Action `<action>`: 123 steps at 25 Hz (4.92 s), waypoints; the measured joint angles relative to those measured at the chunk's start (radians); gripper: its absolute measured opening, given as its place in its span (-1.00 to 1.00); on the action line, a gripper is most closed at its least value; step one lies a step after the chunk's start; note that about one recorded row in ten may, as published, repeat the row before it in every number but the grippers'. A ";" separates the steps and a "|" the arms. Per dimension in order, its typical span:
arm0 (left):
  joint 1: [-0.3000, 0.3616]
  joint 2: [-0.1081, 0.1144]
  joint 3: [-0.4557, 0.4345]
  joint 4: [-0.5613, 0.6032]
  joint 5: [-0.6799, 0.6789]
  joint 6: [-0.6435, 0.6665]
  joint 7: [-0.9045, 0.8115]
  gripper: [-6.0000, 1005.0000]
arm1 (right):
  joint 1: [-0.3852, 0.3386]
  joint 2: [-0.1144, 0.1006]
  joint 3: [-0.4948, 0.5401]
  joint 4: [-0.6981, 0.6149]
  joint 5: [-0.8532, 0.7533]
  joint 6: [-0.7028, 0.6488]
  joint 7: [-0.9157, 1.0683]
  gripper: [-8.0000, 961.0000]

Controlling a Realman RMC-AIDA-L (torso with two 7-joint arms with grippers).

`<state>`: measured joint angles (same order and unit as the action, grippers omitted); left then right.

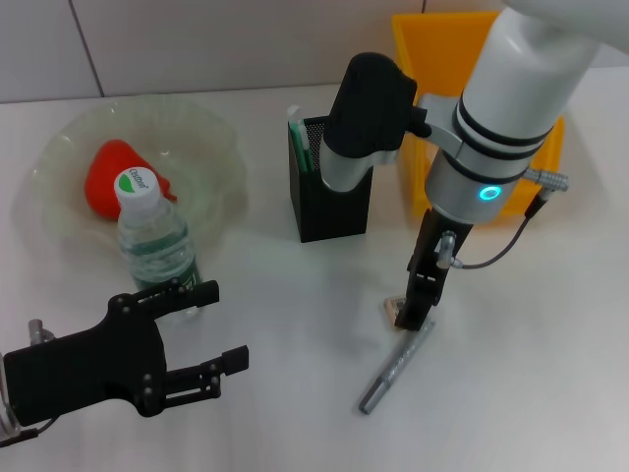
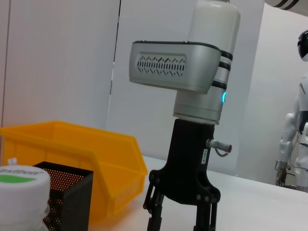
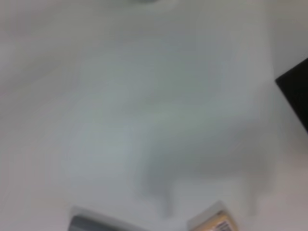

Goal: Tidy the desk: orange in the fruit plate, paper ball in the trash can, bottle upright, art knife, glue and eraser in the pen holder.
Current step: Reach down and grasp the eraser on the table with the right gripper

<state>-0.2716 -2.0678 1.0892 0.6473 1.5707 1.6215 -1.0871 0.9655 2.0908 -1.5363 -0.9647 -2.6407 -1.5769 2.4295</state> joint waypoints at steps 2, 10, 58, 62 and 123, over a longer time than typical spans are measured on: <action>0.001 0.000 0.000 0.000 0.000 0.000 0.001 0.62 | 0.000 0.000 -0.005 0.005 0.011 0.001 0.001 0.56; 0.003 0.000 0.000 0.000 0.000 0.000 0.002 0.62 | 0.000 0.000 -0.008 0.042 0.014 0.023 0.012 0.56; -0.003 0.000 0.006 0.000 0.002 0.000 -0.001 0.62 | 0.019 0.002 -0.058 0.135 0.027 0.109 0.106 0.03; -0.003 0.000 0.006 0.000 0.002 0.000 -0.001 0.62 | 0.019 0.002 -0.057 0.135 0.027 0.111 0.106 0.03; -0.008 0.002 0.006 0.001 0.002 0.004 -0.002 0.62 | 0.013 -0.003 0.004 0.116 0.074 0.053 0.296 -0.43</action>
<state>-0.2797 -2.0662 1.0952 0.6481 1.5729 1.6260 -1.0891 0.9789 2.0874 -1.5320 -0.8491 -2.5663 -1.5244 2.7259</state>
